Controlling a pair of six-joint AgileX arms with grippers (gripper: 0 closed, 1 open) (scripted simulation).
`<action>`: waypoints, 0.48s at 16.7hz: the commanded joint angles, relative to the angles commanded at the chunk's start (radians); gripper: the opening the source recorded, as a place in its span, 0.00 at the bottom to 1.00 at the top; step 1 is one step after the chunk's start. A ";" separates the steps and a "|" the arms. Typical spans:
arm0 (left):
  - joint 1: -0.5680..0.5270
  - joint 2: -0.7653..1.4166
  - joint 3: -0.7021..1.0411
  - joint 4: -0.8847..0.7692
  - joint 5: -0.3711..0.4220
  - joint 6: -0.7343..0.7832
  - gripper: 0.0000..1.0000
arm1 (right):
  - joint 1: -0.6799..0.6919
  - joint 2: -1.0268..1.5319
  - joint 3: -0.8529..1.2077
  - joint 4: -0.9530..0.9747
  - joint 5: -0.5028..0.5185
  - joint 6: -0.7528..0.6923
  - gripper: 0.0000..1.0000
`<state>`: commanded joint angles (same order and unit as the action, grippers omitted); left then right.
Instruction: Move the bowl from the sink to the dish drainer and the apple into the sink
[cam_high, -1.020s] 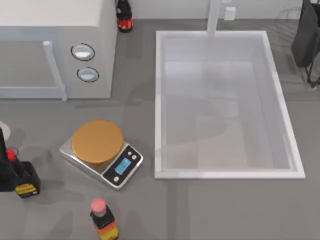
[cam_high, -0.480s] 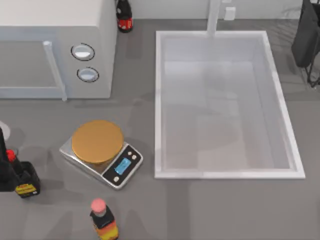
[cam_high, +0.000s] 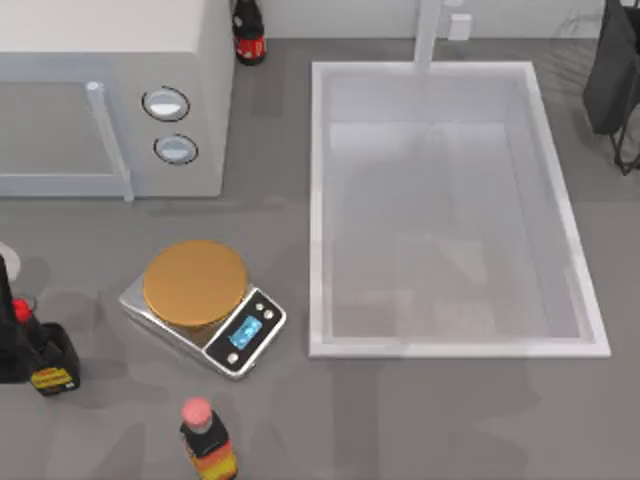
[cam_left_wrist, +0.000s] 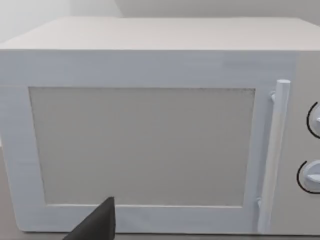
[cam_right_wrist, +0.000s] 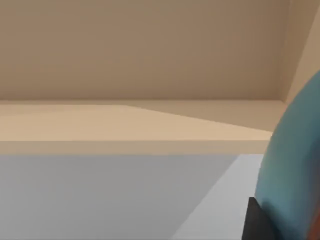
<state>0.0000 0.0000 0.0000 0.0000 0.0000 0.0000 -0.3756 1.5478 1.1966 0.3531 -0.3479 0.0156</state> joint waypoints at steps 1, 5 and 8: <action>0.000 0.000 0.000 0.000 0.000 0.000 1.00 | 0.009 0.038 -0.027 0.073 0.009 0.000 0.00; 0.000 0.000 0.000 0.000 0.000 0.000 1.00 | 0.044 0.180 -0.140 0.344 0.046 0.000 0.00; 0.000 0.000 0.000 0.000 0.000 0.000 1.00 | 0.064 0.239 -0.204 0.451 0.066 0.001 0.00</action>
<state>0.0000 0.0000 0.0000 0.0000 0.0000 0.0000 -0.3112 1.7869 0.9925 0.8044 -0.2816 0.0161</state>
